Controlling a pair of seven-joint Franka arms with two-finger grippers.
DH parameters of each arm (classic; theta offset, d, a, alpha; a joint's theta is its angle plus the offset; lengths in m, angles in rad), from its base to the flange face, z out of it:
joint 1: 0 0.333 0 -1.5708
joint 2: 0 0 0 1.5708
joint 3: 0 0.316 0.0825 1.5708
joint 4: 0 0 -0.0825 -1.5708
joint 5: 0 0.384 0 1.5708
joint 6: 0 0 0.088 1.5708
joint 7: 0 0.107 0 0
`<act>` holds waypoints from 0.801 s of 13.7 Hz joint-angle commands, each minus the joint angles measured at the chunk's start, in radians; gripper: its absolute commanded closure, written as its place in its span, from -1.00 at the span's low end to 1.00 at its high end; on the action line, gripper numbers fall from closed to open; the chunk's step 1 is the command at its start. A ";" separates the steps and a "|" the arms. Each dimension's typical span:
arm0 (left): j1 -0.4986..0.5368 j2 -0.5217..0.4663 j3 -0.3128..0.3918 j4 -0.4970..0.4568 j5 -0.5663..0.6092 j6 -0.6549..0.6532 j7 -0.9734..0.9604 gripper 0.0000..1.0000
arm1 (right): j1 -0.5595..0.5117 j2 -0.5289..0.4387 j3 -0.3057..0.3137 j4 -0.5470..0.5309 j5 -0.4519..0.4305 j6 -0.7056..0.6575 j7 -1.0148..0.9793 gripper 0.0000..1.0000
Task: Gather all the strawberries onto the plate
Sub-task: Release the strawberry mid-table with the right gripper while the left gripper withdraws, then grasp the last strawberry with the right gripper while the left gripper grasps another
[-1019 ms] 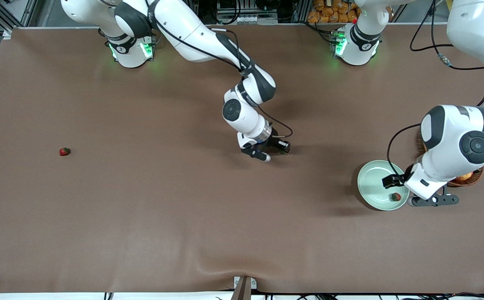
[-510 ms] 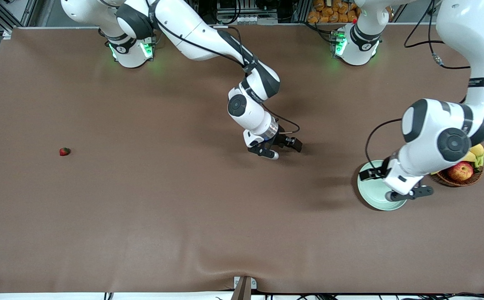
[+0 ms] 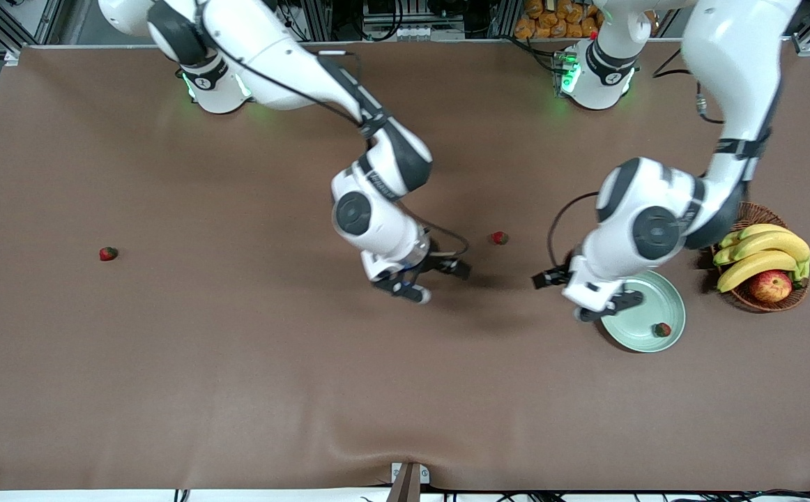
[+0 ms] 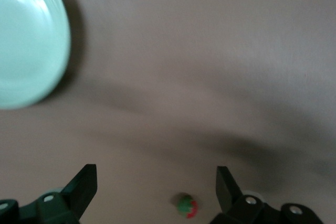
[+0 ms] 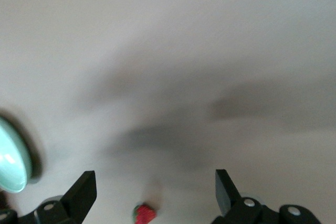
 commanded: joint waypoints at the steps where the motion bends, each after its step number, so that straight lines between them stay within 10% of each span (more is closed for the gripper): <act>1: -0.047 0.015 0.002 -0.018 -0.007 -0.001 -0.110 -1.00 | -0.118 -0.075 0.026 -0.017 -0.085 -0.183 -0.038 -1.00; 5: -0.093 0.012 0.002 -0.096 -0.008 0.033 -0.315 -1.00 | -0.299 -0.200 0.017 -0.057 -0.201 -0.505 -0.305 -1.00; 11: -0.123 -0.009 0.002 -0.300 -0.001 0.290 -0.661 -1.00 | -0.601 -0.394 0.012 -0.339 -0.396 -0.518 -0.692 -1.00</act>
